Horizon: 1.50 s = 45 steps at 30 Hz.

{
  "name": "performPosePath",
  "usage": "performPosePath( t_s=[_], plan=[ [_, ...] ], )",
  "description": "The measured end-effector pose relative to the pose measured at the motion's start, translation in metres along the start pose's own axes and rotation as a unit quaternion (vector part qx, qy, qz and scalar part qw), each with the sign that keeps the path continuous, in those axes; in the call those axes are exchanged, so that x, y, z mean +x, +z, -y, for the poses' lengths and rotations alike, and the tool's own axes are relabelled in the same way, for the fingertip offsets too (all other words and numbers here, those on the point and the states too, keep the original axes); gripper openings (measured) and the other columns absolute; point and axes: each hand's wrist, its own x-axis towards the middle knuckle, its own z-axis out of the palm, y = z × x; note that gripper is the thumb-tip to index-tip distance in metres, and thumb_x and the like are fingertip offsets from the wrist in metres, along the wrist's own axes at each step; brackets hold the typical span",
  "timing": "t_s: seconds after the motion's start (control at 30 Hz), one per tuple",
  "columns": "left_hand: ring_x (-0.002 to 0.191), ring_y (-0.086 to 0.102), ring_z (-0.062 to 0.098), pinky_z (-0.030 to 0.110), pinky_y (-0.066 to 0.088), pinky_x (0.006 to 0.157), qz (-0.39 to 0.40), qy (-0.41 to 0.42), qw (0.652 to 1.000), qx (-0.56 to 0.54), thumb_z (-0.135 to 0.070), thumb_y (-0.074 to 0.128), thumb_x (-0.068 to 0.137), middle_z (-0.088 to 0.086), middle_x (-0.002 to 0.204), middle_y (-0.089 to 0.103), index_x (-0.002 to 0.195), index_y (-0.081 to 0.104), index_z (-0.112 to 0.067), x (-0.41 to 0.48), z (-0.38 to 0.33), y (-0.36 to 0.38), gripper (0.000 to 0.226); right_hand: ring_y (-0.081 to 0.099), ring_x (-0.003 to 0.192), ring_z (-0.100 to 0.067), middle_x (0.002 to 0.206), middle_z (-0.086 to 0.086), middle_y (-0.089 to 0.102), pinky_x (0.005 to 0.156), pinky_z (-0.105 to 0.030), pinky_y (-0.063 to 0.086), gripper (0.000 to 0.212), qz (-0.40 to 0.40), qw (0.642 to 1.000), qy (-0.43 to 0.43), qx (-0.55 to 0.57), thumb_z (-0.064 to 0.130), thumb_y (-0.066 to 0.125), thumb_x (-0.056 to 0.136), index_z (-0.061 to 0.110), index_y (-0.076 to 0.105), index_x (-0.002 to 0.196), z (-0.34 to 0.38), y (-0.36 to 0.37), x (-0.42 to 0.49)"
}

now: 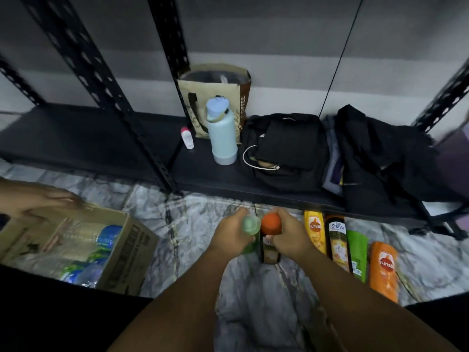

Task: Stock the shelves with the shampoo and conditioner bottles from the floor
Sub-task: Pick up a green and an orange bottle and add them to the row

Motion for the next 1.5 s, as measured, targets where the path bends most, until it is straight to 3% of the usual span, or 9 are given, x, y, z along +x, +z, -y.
performPosePath(
  t_s=[0.17, 0.3, 0.5, 0.7, 0.83, 0.93, 1.03, 1.23, 1.5],
  plan=[
    [0.096, 0.063, 0.023, 0.029, 0.046, 0.074, -0.006, 0.001, 0.998, 0.067, -0.021, 0.076, 0.084, 0.004, 0.109, 0.066, 0.124, 0.052, -0.021, -0.02, 0.006, -0.003, 0.047, 0.061, 0.089, -0.022, 0.1, 0.001, 0.066, 0.076, -0.033, 0.049, 0.051, 0.007, 0.998, -0.036, -0.044, 0.011, 0.076, 0.07, 0.035, 0.049, 0.106, 0.006, 0.0, -0.017],
    [0.103, 0.06, 0.026, 0.038, 0.053, 0.086, 0.003, 0.01, 0.995, 0.099, -0.024, 0.071, 0.09, 0.007, 0.119, 0.059, 0.127, 0.047, -0.024, -0.028, 0.006, 0.004, 0.044, 0.057, 0.1, -0.025, 0.115, 0.0, 0.056, 0.087, -0.036, 0.048, 0.051, -0.009, 0.997, -0.054, -0.049, 0.009, 0.075, 0.074, 0.032, 0.05, 0.112, 0.001, 0.003, -0.024],
    [0.099, 0.06, 0.027, 0.045, 0.055, 0.086, 0.006, 0.008, 0.993, 0.115, -0.02, 0.069, 0.088, 0.002, 0.112, 0.058, 0.114, 0.043, -0.029, -0.023, 0.001, 0.004, 0.038, 0.061, 0.087, -0.022, 0.095, 0.005, 0.064, 0.078, -0.037, 0.053, 0.039, -0.015, 0.999, -0.028, -0.042, 0.013, 0.067, 0.073, 0.032, 0.051, 0.103, -0.003, 0.004, -0.03],
    [0.103, 0.061, 0.025, 0.038, 0.054, 0.087, 0.034, 0.04, 0.987, 0.153, -0.024, 0.074, 0.086, -0.003, 0.118, 0.059, 0.122, 0.049, -0.03, -0.025, -0.013, -0.025, 0.045, 0.062, 0.08, -0.021, 0.087, 0.005, 0.065, 0.074, -0.039, 0.055, 0.04, -0.03, 0.999, -0.032, -0.002, 0.021, 0.072, 0.078, 0.039, 0.045, 0.102, -0.001, -0.001, -0.041],
    [0.103, 0.063, 0.018, 0.027, 0.051, 0.087, 0.009, 0.04, 0.999, 0.003, -0.016, 0.075, 0.082, -0.001, 0.11, 0.065, 0.114, 0.055, -0.024, -0.03, -0.029, -0.049, 0.038, 0.064, 0.094, -0.016, 0.098, 0.007, 0.068, 0.084, -0.039, 0.053, 0.038, -0.068, 0.982, -0.021, 0.177, 0.014, 0.078, 0.085, 0.033, 0.053, 0.107, 0.017, -0.012, -0.05],
    [0.097, 0.059, 0.01, 0.022, 0.049, 0.081, -0.025, 0.051, 0.991, -0.124, -0.002, 0.071, 0.089, 0.001, 0.11, 0.062, 0.114, 0.05, -0.023, -0.04, -0.063, -0.074, 0.039, 0.066, 0.102, -0.02, 0.101, 0.001, 0.073, 0.086, -0.033, 0.051, 0.03, -0.106, 0.922, -0.007, 0.374, 0.007, 0.076, 0.089, 0.021, 0.059, 0.11, 0.045, -0.037, -0.055],
    [0.108, 0.063, 0.011, 0.03, 0.053, 0.093, -0.064, 0.072, 0.972, -0.214, -0.006, 0.071, 0.091, -0.005, 0.116, 0.065, 0.114, 0.054, -0.033, -0.049, -0.105, -0.101, 0.039, 0.069, 0.1, -0.022, 0.101, -0.004, 0.077, 0.095, -0.044, 0.052, 0.024, -0.136, 0.873, -0.047, 0.466, 0.007, 0.073, 0.09, 0.016, 0.063, 0.11, 0.081, -0.067, -0.063],
    [0.109, 0.069, 0.01, 0.036, 0.058, 0.092, -0.107, 0.196, 0.93, -0.291, -0.016, 0.07, 0.096, -0.015, 0.118, 0.07, 0.122, 0.059, -0.04, -0.069, -0.206, -0.165, 0.037, 0.071, 0.103, -0.018, 0.108, -0.001, 0.075, 0.09, -0.034, 0.056, 0.034, -0.208, 0.842, -0.211, 0.451, 0.008, 0.076, 0.087, 0.02, 0.064, 0.117, 0.176, -0.143, -0.099],
    [0.114, 0.068, 0.007, 0.036, 0.056, 0.097, -0.148, 0.379, 0.857, -0.317, -0.024, 0.068, 0.098, -0.015, 0.123, 0.071, 0.132, 0.059, -0.036, -0.072, -0.354, -0.261, 0.037, 0.07, 0.103, -0.018, 0.113, 0.002, 0.07, 0.089, -0.04, 0.056, 0.036, -0.269, 0.807, -0.355, 0.388, 0.023, 0.078, 0.087, 0.035, 0.059, 0.116, 0.302, -0.29, -0.139]
  ],
)
